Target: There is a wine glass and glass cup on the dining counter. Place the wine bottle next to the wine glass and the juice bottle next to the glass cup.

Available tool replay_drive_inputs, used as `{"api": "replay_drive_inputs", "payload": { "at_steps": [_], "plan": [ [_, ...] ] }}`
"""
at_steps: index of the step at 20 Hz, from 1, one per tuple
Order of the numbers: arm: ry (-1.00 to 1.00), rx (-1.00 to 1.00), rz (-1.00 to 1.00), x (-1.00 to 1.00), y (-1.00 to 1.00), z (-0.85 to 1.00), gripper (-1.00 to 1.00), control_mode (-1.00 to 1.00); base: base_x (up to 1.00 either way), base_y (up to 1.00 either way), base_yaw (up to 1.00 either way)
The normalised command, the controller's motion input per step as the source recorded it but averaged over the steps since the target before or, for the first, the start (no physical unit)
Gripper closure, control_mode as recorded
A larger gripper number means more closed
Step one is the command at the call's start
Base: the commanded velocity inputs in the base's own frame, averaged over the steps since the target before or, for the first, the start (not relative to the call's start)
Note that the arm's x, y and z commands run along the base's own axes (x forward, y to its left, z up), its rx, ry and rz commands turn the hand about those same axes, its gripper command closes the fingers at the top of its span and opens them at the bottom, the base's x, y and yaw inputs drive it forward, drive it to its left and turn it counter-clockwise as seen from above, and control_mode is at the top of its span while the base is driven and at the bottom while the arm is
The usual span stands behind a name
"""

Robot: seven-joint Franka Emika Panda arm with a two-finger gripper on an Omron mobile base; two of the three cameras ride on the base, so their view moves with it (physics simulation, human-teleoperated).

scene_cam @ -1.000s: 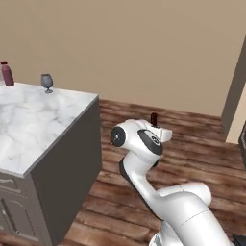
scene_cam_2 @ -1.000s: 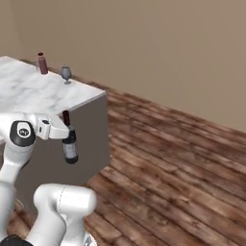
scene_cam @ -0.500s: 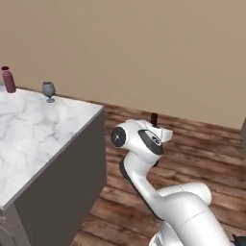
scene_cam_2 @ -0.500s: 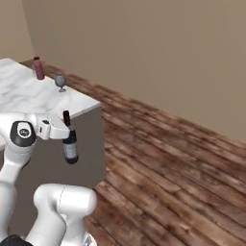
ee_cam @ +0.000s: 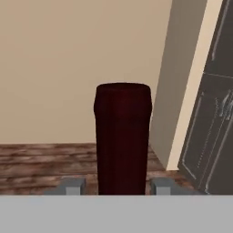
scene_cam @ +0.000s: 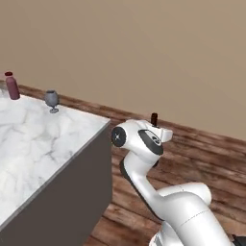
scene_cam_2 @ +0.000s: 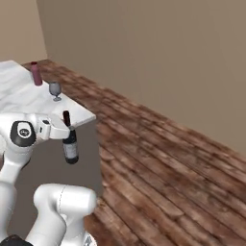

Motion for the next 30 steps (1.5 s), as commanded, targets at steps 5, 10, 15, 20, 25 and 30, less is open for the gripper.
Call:
{"api": "replay_drive_inputs", "payload": {
  "at_steps": [5,10,15,20,25,30],
  "plan": [
    [0.0,0.0,0.0,0.0,0.0,0.0,1.0,1.0,0.79,-0.11,0.24],
    [0.0,0.0,0.0,0.0,0.0,0.0,1.0,1.0,0.69,-0.11,0.38],
    [0.0,0.0,0.0,0.0,0.0,0.0,1.0,1.0,0.43,-0.02,0.7],
    [0.0,0.0,0.0,0.0,0.0,0.0,1.0,1.0,0.24,-0.01,0.83],
    [0.0,0.0,0.0,0.0,0.0,0.0,1.0,1.0,0.26,-0.24,0.5],
    [0.0,0.0,0.0,0.0,0.0,0.0,1.0,1.0,0.31,-0.44,0.24]
  ]
}}
